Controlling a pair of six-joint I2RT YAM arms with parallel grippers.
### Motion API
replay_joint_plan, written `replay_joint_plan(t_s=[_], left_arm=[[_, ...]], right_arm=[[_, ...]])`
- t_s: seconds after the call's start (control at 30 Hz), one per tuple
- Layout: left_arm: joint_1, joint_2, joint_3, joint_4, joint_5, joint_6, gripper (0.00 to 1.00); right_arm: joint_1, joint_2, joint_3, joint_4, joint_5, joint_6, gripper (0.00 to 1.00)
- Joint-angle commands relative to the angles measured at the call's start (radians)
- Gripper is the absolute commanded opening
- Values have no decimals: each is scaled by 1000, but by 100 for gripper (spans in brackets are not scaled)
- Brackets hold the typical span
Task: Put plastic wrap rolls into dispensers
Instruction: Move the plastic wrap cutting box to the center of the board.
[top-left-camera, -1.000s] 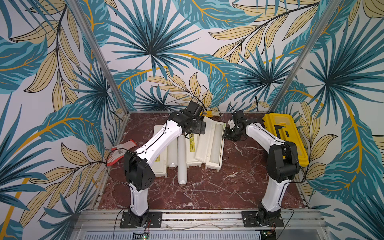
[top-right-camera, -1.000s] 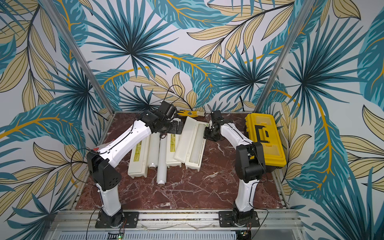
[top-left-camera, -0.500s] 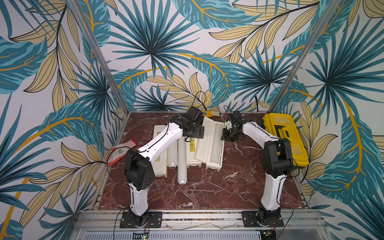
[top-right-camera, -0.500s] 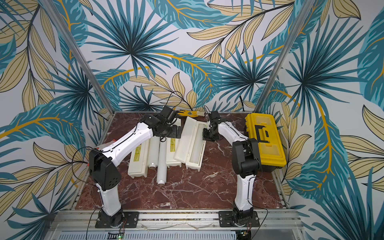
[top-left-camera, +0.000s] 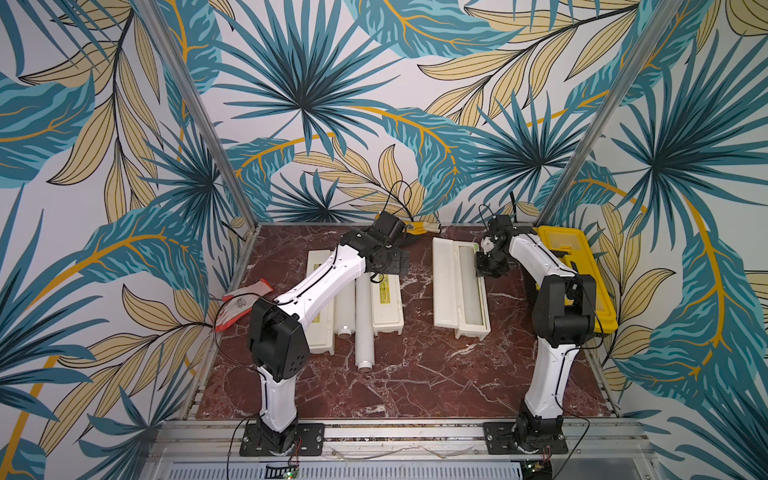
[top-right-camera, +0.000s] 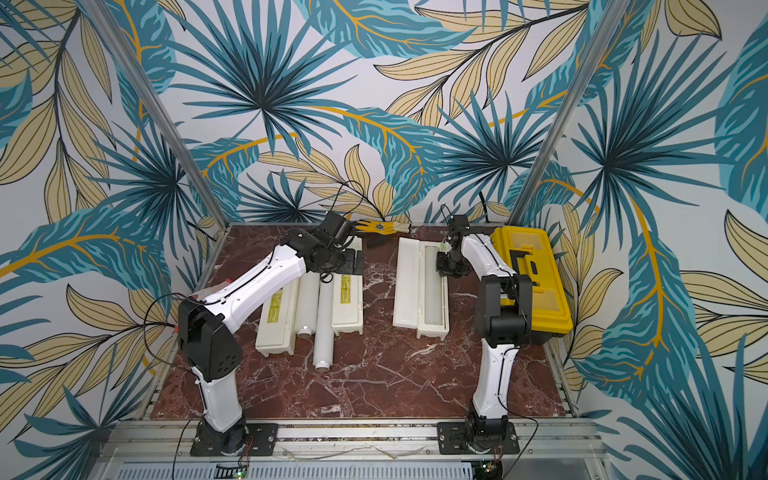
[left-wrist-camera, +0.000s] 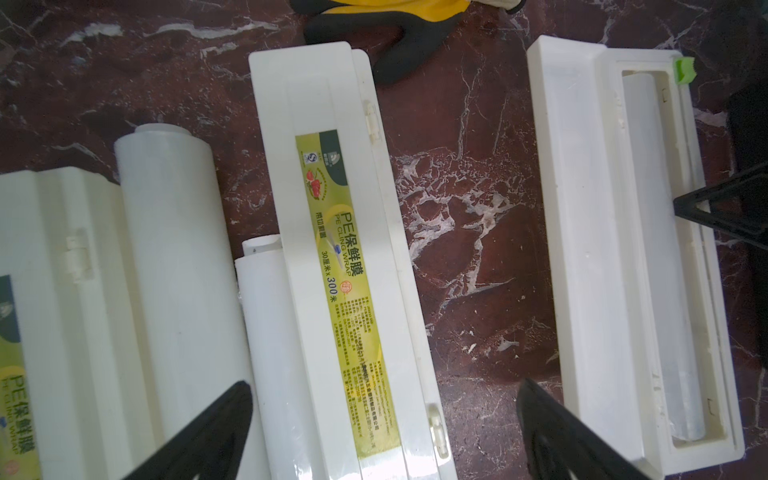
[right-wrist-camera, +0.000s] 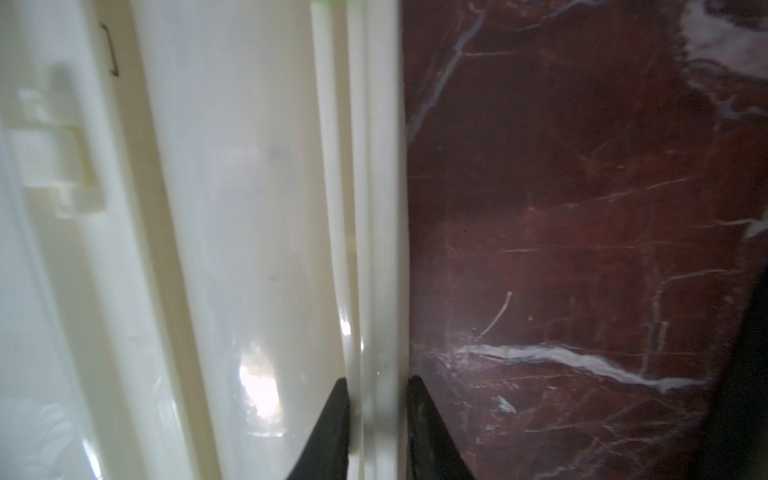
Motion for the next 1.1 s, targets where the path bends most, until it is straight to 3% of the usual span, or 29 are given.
replay_joint_plan(t_s=[0.0,0.17,0.33,0.5,0.7,0.8,0.9,1.07], left_arm=[[24,7,-45,13,9,-10,100],[46,27,-57,12,25,-21,100],[82,29,-65,13,57,-49,100],[125,-4,-75,14,54,-37,100],[225,-112,-194,95,104,-65,99],[279,-169,-267,142,129,-77,100],[323,-198,-313,158,157,-72,100],[369,-236,-389,205,194,-63,99]], right_arm=[[-57,70,22,-107,171,-68,25],[-102,67,99,-129,186,-89,29],[-101,-13,113,-118,121,-61,69],[-53,-171,17,-55,61,12,99],[194,-334,-100,114,65,170,99],[307,-275,-57,145,29,253,99],[421,-189,13,156,178,348,99],[553,-36,183,141,249,377,99]])
